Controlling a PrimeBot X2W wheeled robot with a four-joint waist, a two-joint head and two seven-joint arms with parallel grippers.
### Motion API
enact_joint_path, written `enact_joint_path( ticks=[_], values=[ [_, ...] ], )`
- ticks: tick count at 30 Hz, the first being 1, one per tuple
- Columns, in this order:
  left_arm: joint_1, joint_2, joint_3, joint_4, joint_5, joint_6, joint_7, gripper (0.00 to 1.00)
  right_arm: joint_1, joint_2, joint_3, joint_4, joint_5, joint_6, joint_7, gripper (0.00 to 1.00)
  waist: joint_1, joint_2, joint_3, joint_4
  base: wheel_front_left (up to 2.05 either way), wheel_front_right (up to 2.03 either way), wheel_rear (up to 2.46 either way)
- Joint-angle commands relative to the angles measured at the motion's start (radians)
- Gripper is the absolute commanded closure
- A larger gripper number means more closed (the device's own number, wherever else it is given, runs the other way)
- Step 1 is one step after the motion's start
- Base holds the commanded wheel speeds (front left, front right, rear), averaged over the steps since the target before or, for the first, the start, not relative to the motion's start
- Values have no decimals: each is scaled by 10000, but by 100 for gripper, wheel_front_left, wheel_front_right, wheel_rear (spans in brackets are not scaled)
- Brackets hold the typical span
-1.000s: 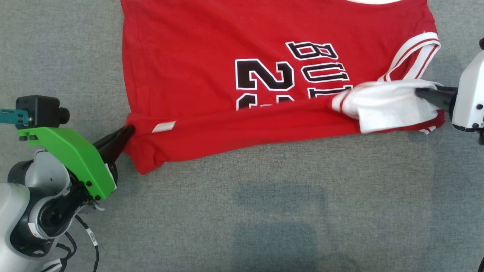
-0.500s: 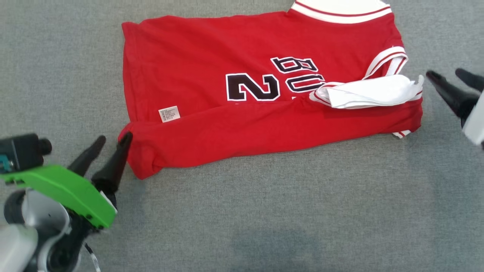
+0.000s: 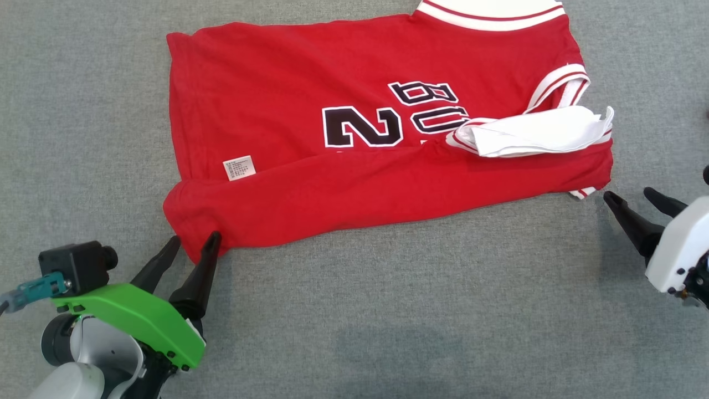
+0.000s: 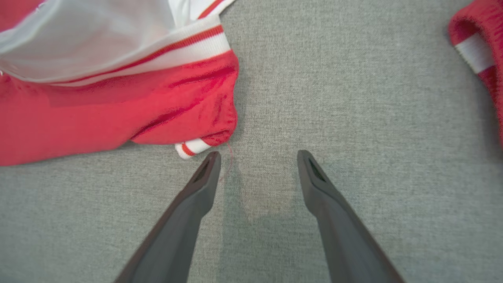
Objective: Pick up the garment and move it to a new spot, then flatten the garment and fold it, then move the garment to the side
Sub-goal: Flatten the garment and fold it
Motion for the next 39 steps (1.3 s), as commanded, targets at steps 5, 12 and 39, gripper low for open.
enact_joint_path(
  ticks=[5, 12, 39],
  values=[
    [-469, 104, -240, 243, 199, -61, 412, 0, -680, -34, 447, 383, 254, 4, 38, 0, 0, 89, 30, 23, 0, 0, 0],
    [-986, -183, -654, 984, -140, -396, 1177, 0, -1656, 161, 917, 1174, 331, 4, 512, 0, 0, 89, 124, 134, 0, 0, 0],
    [-906, 2048, -179, -412, -2146, -1727, 3729, 100, -1918, 104, -509, 367, 2390, 4, 5729, 100, 0, 89, -1002, 117, 0, 0, 0]
  ],
)
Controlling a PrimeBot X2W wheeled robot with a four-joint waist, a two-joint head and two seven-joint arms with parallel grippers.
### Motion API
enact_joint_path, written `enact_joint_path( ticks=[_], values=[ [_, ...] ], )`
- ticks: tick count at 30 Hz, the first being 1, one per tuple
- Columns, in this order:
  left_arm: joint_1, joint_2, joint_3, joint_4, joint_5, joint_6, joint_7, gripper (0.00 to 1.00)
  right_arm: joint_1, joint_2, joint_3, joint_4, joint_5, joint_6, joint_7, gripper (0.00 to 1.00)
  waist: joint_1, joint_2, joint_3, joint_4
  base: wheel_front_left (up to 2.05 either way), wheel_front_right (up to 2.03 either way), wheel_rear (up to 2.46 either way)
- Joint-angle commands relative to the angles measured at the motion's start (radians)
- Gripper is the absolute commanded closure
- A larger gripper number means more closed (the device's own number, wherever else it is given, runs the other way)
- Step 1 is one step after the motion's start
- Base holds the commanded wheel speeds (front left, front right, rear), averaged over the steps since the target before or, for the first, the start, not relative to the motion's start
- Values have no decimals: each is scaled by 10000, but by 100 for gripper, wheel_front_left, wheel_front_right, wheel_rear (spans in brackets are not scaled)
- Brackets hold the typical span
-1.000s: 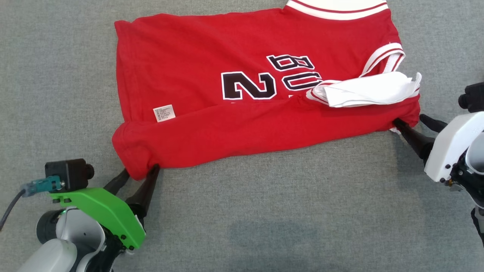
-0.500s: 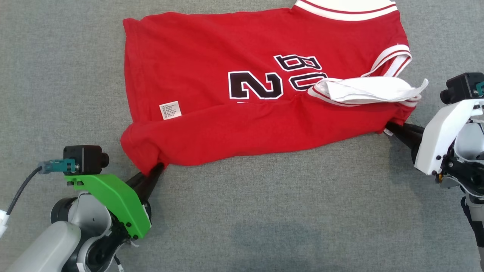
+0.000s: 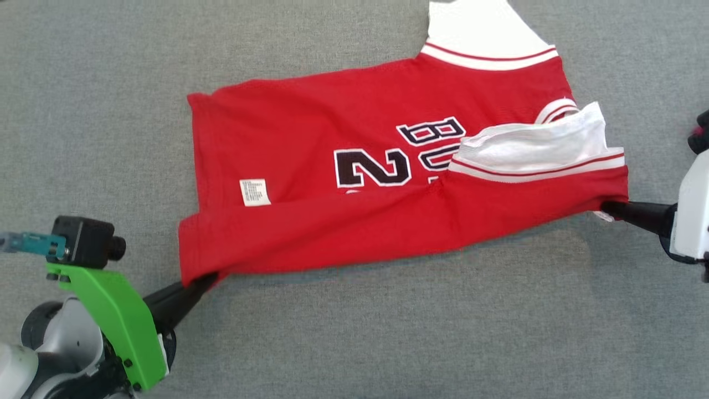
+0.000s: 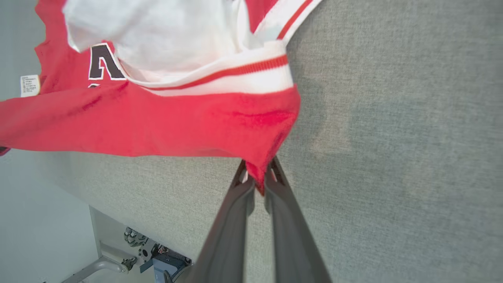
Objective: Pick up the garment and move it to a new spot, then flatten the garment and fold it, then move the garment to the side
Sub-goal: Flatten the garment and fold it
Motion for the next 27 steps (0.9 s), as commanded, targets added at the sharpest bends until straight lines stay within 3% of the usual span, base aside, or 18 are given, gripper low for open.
enact_joint_path(
  ticks=[1, 6, 10, 18, 23, 25, 26, 27],
  values=[
    [287, 139, 33, -191, -140, 62, 34, 100, 223, 95, -205, -182, 49, 4, 356, 100, 0, 89, -249, -75, 0, 0, 0],
    [1176, 376, 224, -570, -482, 213, -264, 100, 921, 251, -1065, -1039, 40, 4, 1580, 100, 0, 89, -392, -124, 0, 0, 0],
    [1894, 119, 89, -493, -419, 156, -757, 100, 1838, 467, -1586, -1543, -72, 4, 1913, 100, 0, 89, -300, -124, 0, 0, 0],
    [2564, -807, -552, 378, 24, -58, -1623, 100, 3672, 902, -1617, -1933, -170, 4, 1152, 100, 0, 89, -64, -15, 0, 0, 0],
    [2922, -932, -667, 585, 101, -158, -1930, 100, 4265, 696, -1534, -1967, -92, 4, 766, 100, 0, 89, -78, -3, 0, 0, 0],
    [2992, -883, -540, 586, 102, -68, -2079, 94, 4352, 557, -1504, -2017, -120, 4, 576, 100, 0, 89, -86, 6, 0, 0, 0],
    [3017, -854, -440, 566, 95, -30, -2172, 75, 4376, 482, -1465, -2057, -132, 4, 427, 72, 0, 89, -97, 11, 0, 0, 0],
    [3035, -815, -340, 554, 105, 32, -2278, 52, 4398, 400, -1419, -2077, -148, 4, 267, 13, 0, 89, -101, 12, 0, 0, 0]
  ],
)
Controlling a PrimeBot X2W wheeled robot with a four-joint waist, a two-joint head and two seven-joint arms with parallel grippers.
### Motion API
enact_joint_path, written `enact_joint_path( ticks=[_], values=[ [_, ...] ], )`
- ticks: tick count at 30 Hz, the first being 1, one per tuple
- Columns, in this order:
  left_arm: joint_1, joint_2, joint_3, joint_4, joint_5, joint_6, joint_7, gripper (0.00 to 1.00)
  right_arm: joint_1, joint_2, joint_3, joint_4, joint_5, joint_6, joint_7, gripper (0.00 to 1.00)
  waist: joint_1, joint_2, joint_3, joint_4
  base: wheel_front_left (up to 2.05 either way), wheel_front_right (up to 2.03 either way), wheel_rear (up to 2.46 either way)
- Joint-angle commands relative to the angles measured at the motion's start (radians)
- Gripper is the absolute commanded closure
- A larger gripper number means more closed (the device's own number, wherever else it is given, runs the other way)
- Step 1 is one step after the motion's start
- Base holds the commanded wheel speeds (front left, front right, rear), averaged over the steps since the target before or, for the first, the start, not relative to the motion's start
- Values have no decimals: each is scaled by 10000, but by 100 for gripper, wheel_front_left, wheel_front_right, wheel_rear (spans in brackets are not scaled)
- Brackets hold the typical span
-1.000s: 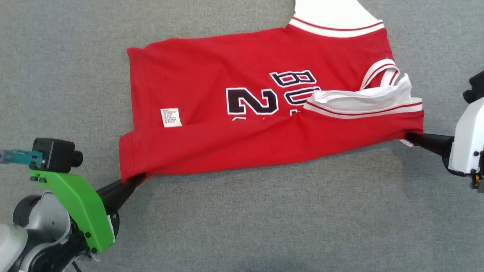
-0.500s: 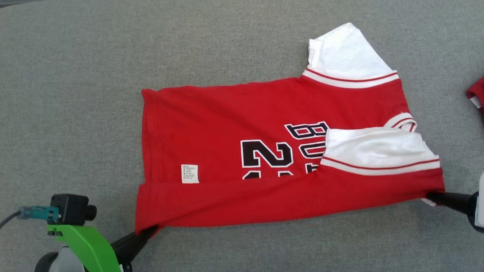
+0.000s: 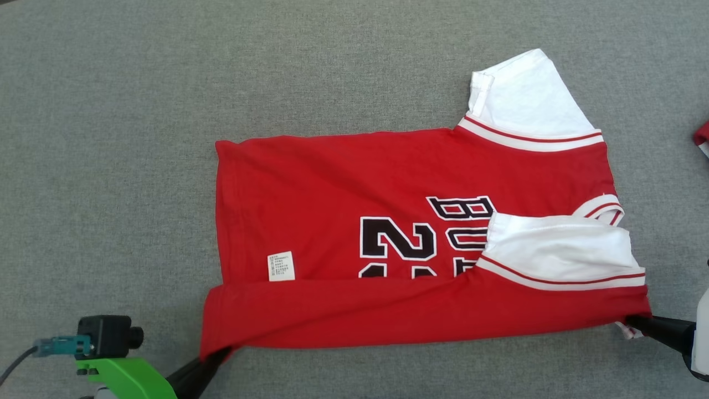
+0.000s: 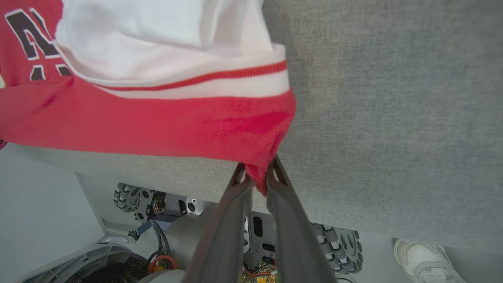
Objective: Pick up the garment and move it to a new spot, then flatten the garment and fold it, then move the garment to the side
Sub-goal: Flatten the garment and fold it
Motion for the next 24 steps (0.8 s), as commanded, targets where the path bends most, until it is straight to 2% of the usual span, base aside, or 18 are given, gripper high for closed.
enact_joint_path(
  ticks=[1, 5, 7, 10, 12, 16, 24],
  values=[
    [108, 135, 225, -12, 86, 132, -181, 0, 89, -154, 45, -38, -50, 4, -264, 0, 0, 89, -8, 0, 0, 0, 0],
    [11, 483, 523, -324, 313, 397, -296, 0, -233, -378, 33, 14, 11, 4, -725, 0, 0, 89, 24, -29, 0, 0, 0],
    [-70, 843, 672, -565, 466, 524, -241, 0, -606, -471, -78, 3, 65, 4, -890, 0, 0, 89, 126, -78, 0, 0, 0],
    [-437, 1187, 921, -894, 611, 656, -131, 0, -1568, -414, -380, 85, -146, 4, -1347, 0, 0, 89, 364, -114, 0, 0, 0],
    [-840, 1349, 1129, -965, 735, 708, -39, 0, -2331, -516, -218, 163, -434, 4, -1723, 0, 0, 89, 600, -123, 0, 0, 0],
    [-1802, 1301, 1270, -752, 982, 829, 233, 0, -3597, -558, 194, 543, -1011, 4, -2261, 0, 0, 89, 1001, -100, 0, 0, 0],
    [-5316, 518, 420, 599, 1314, 215, 2206, 0, -7077, -766, 1811, 2446, -2680, 4, -2853, 0, 0, 89, 2067, 120, 0, 0, 0]
  ],
)
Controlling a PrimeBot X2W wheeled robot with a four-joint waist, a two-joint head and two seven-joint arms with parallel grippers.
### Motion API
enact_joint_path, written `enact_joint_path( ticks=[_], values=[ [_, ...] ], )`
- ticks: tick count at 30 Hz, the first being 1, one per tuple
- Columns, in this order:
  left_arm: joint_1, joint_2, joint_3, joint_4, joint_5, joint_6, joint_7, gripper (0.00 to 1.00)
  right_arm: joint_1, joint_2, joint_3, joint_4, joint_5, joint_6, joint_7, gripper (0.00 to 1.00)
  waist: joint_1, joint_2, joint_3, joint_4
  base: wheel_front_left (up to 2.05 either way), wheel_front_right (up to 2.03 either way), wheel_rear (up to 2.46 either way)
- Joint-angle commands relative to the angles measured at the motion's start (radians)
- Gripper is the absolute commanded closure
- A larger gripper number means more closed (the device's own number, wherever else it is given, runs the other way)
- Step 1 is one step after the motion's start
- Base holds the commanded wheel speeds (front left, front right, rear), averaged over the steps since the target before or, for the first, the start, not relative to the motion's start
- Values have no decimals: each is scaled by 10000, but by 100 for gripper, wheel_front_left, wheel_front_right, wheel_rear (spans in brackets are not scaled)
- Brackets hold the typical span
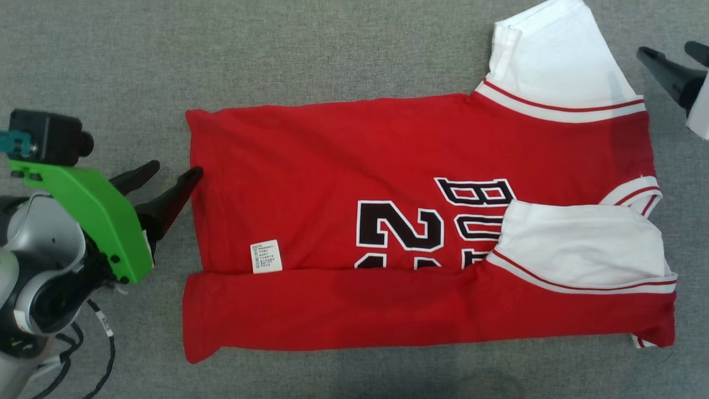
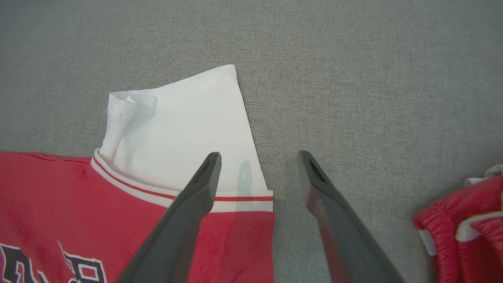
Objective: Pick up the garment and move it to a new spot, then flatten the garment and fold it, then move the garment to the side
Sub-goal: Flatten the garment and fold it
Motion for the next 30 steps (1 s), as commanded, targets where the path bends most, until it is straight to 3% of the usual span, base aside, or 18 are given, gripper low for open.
enact_joint_path(
  ticks=[1, 9, 14, 15, 16, 17, 19, 21, 22, 30],
  values=[
    [-347, -112, -153, 173, 136, -95, 217, 0, -301, 28, 81, 241, -143, 4, -86, 0, 0, 89, 475, 205, 0, 0, 0],
    [-2860, -869, -1002, 1537, 558, -774, 1782, 0, -2609, 370, 1364, 2424, -1210, 4, -838, 0, 0, 89, 1135, 455, 0, 0, 0],
    [-3276, -1224, -1387, 2095, 742, -1054, 2053, 0, -3071, 642, 1866, 3393, -1217, 4, -1084, 2, 0, 89, 1252, 552, 0, 0, 0],
    [-3292, -1315, -1441, 2181, 759, -1100, 2040, 0, -3082, 705, 1925, 3536, -1156, 4, -1151, 15, 0, 89, 1259, 552, 0, 0, 0],
    [-3300, -1409, -1482, 2243, 774, -1127, 1989, 0, -3112, 756, 2000, 3644, -1093, 6, -1192, 51, 0, 89, 1270, 548, 0, 0, 0],
    [-3294, -1467, -1521, 2283, 802, -1154, 1959, 0, -3123, 783, 2069, 3752, -988, 6, -1180, 69, 0, 89, 1276, 543, 0, 0, 0],
    [-3267, -1560, -1574, 2365, 881, -1240, 1812, 36, -3082, 739, 2177, 3880, -862, 6, -1223, 100, 0, 89, 1270, 536, 0, 0, 0],
    [-3192, -1660, -1566, 2443, 860, -1326, 1633, 73, -3028, 656, 2217, 3968, -648, 4, -1237, 100, 0, 89, 1238, 522, 0, 0, 0],
    [-3147, -1691, -1558, 2492, 873, -1359, 1549, 100, -2988, 622, 2215, 3991, -517, 3, -1249, 100, 0, 89, 1218, 510, 0, 0, 0],
    [-2729, -1828, -1428, 2545, 776, -1503, 895, 100, -2754, 505, 2158, 3755, 281, 3, -1675, 100, 0, 89, 962, 384, 0, 0, 0]
  ],
)
